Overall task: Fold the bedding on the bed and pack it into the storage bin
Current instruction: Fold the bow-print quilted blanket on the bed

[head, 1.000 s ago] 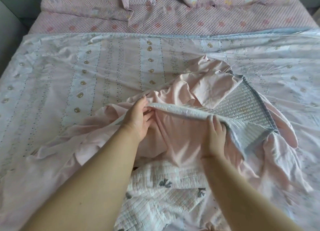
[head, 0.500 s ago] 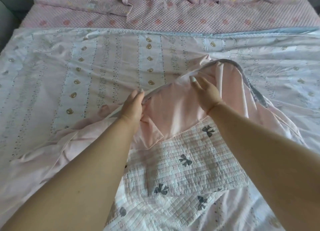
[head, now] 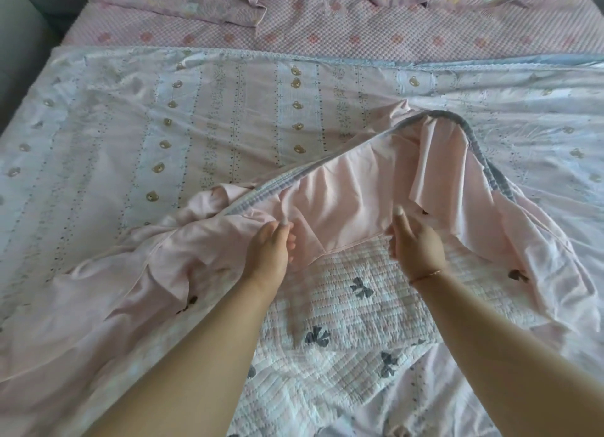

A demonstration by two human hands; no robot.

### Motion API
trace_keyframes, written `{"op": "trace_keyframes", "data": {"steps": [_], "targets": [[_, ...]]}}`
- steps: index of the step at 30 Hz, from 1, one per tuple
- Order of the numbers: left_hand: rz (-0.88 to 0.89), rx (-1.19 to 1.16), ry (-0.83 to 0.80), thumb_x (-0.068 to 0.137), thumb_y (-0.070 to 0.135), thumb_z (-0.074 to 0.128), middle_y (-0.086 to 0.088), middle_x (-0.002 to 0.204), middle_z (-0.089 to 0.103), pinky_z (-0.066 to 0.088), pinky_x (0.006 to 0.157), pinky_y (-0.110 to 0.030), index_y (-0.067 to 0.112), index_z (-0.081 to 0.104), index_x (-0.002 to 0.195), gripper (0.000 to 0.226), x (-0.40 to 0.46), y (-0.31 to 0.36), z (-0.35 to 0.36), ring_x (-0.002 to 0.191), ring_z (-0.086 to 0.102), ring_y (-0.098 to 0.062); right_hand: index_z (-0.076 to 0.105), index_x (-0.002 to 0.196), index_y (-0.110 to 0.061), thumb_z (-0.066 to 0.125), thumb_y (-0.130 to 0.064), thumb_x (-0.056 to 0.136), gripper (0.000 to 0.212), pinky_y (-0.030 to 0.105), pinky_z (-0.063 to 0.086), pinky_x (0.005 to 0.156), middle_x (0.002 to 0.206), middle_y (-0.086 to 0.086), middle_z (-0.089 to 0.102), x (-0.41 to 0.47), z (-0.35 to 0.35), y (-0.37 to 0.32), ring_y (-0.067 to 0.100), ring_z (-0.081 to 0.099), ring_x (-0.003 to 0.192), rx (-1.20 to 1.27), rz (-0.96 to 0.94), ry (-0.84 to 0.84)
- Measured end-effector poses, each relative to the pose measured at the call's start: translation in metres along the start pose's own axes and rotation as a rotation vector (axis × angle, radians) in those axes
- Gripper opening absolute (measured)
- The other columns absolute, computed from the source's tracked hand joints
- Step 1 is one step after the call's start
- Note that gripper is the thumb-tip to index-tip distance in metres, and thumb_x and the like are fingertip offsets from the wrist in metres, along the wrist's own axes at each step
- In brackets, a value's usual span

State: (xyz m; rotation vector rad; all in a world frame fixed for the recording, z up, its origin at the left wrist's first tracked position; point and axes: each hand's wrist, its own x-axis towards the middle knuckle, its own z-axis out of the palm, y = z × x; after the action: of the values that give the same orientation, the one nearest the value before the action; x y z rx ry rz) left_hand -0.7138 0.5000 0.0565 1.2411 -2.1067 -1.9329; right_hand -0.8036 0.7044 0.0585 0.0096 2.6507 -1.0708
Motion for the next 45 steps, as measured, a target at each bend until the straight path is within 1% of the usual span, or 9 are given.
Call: {"op": "trace_keyframes", "data": {"steps": [3,7,10,16,23,28,32,39,45], "targets": [[-0.057,0.039,0.002,0.100,0.035,0.042,-0.003,0.080,0.063,0.052,0.083,-0.049,0.020,0.062,0.082,0.030,0.002,-0.005,-0.004,0.078,0.059,-0.024,0.059,0.079,-0.010,0.008,-0.058,0.095,0.072,0.038,0.052,0.074,0.075,0.012,0.064,-0.007,0.018,0.004,0.025,0.059,0.067,-0.267,0.055,-0.267],[-0.040,0.226,-0.007,0.099,0.050,0.034,-0.013,0.131,0.052,0.041,0.103,-0.051,0.022,0.052,0.125,0.042,0.023,0.003,-0.014,0.120,0.049,-0.032,0.030,0.146,-0.016,0.027,-0.024,0.103,0.045,0.045,0.034,0.105,0.144,0.015,0.040,0.030,0.024,-0.003,0.036,0.038,0.128,-0.363,-0.068,-0.291],[0.018,0.296,0.010,0.088,0.066,0.031,-0.010,0.142,0.042,0.032,0.109,-0.053,0.035,0.043,0.135,0.058,0.041,0.019,-0.023,0.134,0.036,-0.033,0.011,0.152,-0.020,0.032,-0.008,0.099,0.058,0.050,0.018,0.116,0.157,0.006,0.016,0.063,0.024,-0.025,0.040,0.015,0.141,-0.351,-0.183,-0.298],[0.058,0.342,0.059,0.082,0.072,0.026,-0.003,0.122,0.051,0.045,0.096,-0.054,0.033,0.049,0.129,0.065,0.087,0.037,-0.043,0.115,0.049,-0.029,0.010,0.151,-0.009,0.037,0.003,0.098,0.061,0.040,0.004,0.119,0.158,0.011,0.010,0.143,0.026,-0.054,0.031,0.006,0.146,-0.108,-0.158,-0.303],[-0.100,0.317,-0.090,0.089,0.072,0.030,0.004,0.128,0.051,0.059,0.071,-0.044,0.047,0.043,0.133,0.052,0.107,0.012,-0.030,0.104,0.058,-0.025,0.037,0.145,-0.025,0.027,-0.057,0.097,0.058,0.032,0.010,0.116,0.156,0.002,0.023,0.156,0.044,-0.063,0.020,0.019,0.143,-0.081,-0.012,-0.373],[0.025,0.508,-0.088,0.100,0.055,0.020,-0.003,0.153,0.030,0.024,0.116,-0.045,0.033,0.037,0.143,0.052,0.108,0.010,-0.019,0.142,0.027,-0.027,0.023,0.150,-0.028,0.021,-0.049,0.101,0.054,0.033,0.003,0.118,0.160,-0.001,0.008,0.141,0.054,-0.055,0.018,0.003,0.147,-0.117,-0.092,-0.409],[0.186,0.513,-0.068,0.099,0.052,0.029,-0.004,0.123,0.060,0.035,0.108,-0.040,0.024,0.054,0.130,0.049,0.089,0.018,0.001,0.121,0.052,-0.023,0.032,0.147,-0.018,0.020,-0.045,0.102,0.054,0.028,0.008,0.116,0.156,0.001,0.026,0.115,0.054,-0.060,0.017,0.017,0.145,-0.033,-0.158,-0.352],[0.391,0.684,-0.175,0.100,0.037,0.039,0.005,0.155,0.031,0.011,0.121,-0.033,0.022,0.041,0.146,0.048,0.060,0.014,0.049,0.145,0.015,-0.012,0.061,0.125,-0.015,0.026,-0.047,0.100,0.053,0.022,0.032,0.090,0.126,0.002,0.059,0.080,0.053,-0.046,0.018,0.050,0.120,0.048,-0.186,-0.294],[0.236,0.868,-0.355,0.102,0.044,0.025,0.002,0.162,0.010,0.005,0.121,-0.042,0.028,0.016,0.154,0.055,0.087,0.006,0.069,0.149,0.003,-0.016,0.046,0.141,-0.021,0.018,-0.046,0.102,0.054,0.022,0.004,0.113,0.152,-0.002,0.034,0.097,0.057,-0.024,0.014,0.014,0.145,-0.110,-0.176,-0.489]]}}
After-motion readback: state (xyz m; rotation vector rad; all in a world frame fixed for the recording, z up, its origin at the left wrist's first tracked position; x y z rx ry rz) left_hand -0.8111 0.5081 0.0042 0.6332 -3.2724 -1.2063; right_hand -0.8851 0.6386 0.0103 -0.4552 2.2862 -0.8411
